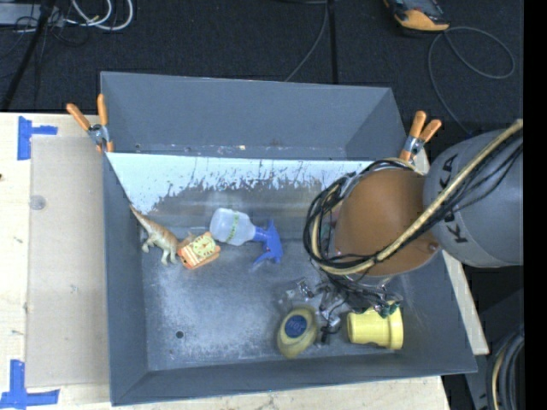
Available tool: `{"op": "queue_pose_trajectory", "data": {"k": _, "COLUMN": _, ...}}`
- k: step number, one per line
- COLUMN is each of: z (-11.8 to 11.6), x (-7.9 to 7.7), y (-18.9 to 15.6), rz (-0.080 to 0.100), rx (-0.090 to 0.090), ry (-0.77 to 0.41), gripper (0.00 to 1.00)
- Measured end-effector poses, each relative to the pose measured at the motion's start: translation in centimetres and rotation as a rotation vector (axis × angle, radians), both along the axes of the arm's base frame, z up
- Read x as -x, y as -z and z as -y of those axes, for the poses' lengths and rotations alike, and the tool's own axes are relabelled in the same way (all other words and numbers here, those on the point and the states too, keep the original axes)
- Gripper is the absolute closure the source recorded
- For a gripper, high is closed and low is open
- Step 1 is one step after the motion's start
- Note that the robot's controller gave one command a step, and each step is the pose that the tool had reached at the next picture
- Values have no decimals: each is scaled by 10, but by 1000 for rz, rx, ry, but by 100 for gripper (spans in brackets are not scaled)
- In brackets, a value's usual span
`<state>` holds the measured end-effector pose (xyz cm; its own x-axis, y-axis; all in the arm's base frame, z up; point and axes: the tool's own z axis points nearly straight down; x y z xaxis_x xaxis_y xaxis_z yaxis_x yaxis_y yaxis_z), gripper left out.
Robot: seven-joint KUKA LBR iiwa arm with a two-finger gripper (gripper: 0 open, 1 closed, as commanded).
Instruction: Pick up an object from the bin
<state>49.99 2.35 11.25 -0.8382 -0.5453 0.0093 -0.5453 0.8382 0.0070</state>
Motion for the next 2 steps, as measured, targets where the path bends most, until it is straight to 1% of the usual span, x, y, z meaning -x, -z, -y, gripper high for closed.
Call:
{"op": "queue_pose_trajectory", "data": {"k": 1, "z": -1, "x": 9, "y": -31, "rz": 1, "rx": 0, "ry": 10, "gripper": 100}}
{"op": "queue_pose_trajectory", "data": {"k": 2, "z": -6, "x": 3, "y": -40, "rz": 1, "rx": -1, "ry": 6, "gripper": 100}}
